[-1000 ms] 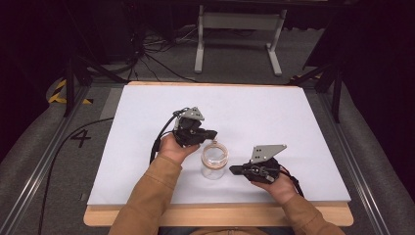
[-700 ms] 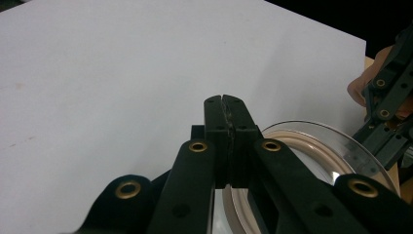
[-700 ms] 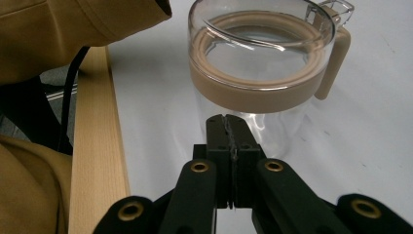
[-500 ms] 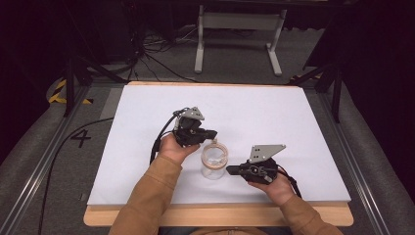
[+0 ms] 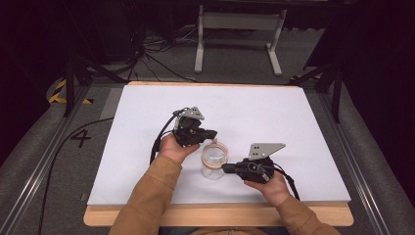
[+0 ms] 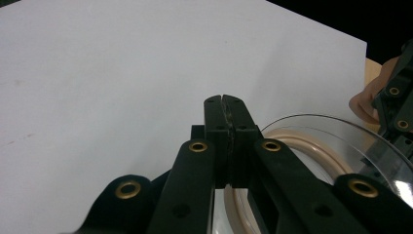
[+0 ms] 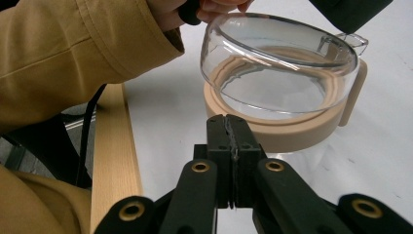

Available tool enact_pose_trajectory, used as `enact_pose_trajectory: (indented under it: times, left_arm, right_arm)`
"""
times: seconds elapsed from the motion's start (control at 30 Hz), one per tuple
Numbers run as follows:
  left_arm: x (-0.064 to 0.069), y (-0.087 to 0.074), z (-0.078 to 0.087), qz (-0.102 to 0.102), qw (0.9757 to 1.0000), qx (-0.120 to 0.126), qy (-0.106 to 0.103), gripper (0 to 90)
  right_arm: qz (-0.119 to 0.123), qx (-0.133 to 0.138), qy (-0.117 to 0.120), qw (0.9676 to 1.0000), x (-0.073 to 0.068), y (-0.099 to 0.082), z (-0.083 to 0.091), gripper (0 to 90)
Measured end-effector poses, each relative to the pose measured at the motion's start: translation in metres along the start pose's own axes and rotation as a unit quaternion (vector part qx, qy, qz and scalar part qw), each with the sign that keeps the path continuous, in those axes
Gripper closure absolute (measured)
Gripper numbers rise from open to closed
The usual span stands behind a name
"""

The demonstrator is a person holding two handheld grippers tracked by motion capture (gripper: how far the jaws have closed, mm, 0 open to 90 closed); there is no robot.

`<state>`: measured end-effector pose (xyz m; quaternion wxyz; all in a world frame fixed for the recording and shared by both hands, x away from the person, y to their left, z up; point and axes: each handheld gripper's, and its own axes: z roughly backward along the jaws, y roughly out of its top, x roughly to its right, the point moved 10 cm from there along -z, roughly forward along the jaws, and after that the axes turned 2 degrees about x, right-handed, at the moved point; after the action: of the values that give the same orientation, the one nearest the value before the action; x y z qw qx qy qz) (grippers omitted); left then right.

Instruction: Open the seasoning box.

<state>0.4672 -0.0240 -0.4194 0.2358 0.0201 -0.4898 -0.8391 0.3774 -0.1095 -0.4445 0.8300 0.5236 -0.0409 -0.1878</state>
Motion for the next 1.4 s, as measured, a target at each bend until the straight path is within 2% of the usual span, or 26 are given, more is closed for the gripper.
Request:
enact_pose_trajectory:
  times: [0.17,0.37,0.47,0.63,0.77,0.93,0.97,1.0,1.03,1.07,1.2,1.4]
  left_arm:
    - [0.0,0.0,0.0,0.001,1.0,-0.002,0.0,89.8]
    - [0.0,0.0,0.0,0.001,1.0,0.004,-0.002,89.8]
    - [-0.002,0.0,0.0,-0.001,0.9999,0.005,0.01,89.7]
    - [-0.004,0.002,0.005,0.01,0.9998,0.014,0.012,89.7]
    - [-0.007,0.005,0.014,0.014,0.9994,0.027,0.019,89.7]
    - [-0.01,0.002,0.026,0.023,0.9986,0.035,0.033,89.7]
    - [-0.011,0.0,0.029,0.023,0.9987,0.029,0.034,89.7]
    - [-0.013,-0.001,0.032,0.02,0.9984,0.035,0.039,89.7]
    - [-0.013,-0.004,0.035,0.027,0.9984,0.03,0.04,89.7]
    - [-0.013,-0.005,0.038,0.033,0.9978,0.036,0.044,89.7]
    - [-0.017,-0.013,0.048,0.041,0.9969,0.036,0.057,89.7]
    - [-0.02,-0.024,0.061,0.053,0.9957,0.034,0.068,89.7]
  right_arm:
    - [-0.022,0.027,0.01,0.9993,0.0,0.006,0.001,89.5]
    - [-0.028,0.034,0.013,0.999,0.001,0.007,0.001,89.5]
    - [-0.027,0.033,0.012,0.999,0.001,0.006,0.001,89.5]
    - [-0.024,0.033,0.01,0.9991,0.001,0.006,0.0,89.6]
    - [-0.008,0.034,-0.002,0.9994,0.003,0.01,0.003,89.6]
    - [-0.007,0.043,0.001,0.999,0.005,0.016,0.006,89.6]
    - [-0.009,0.046,0.003,0.9989,0.005,0.018,0.006,89.6]
    - [-0.007,0.048,0.005,0.9988,0.005,0.02,0.005,89.6]
    - [-0.003,0.048,0.006,0.9988,0.005,0.021,0.004,89.6]
    - [0.001,0.051,0.007,0.9987,0.006,0.024,0.003,89.6]
    - [0.007,0.053,0.008,0.9985,0.008,0.029,0.003,89.6]
    - [0.029,0.06,-0.01,0.9978,0.018,0.04,0.008,89.7]
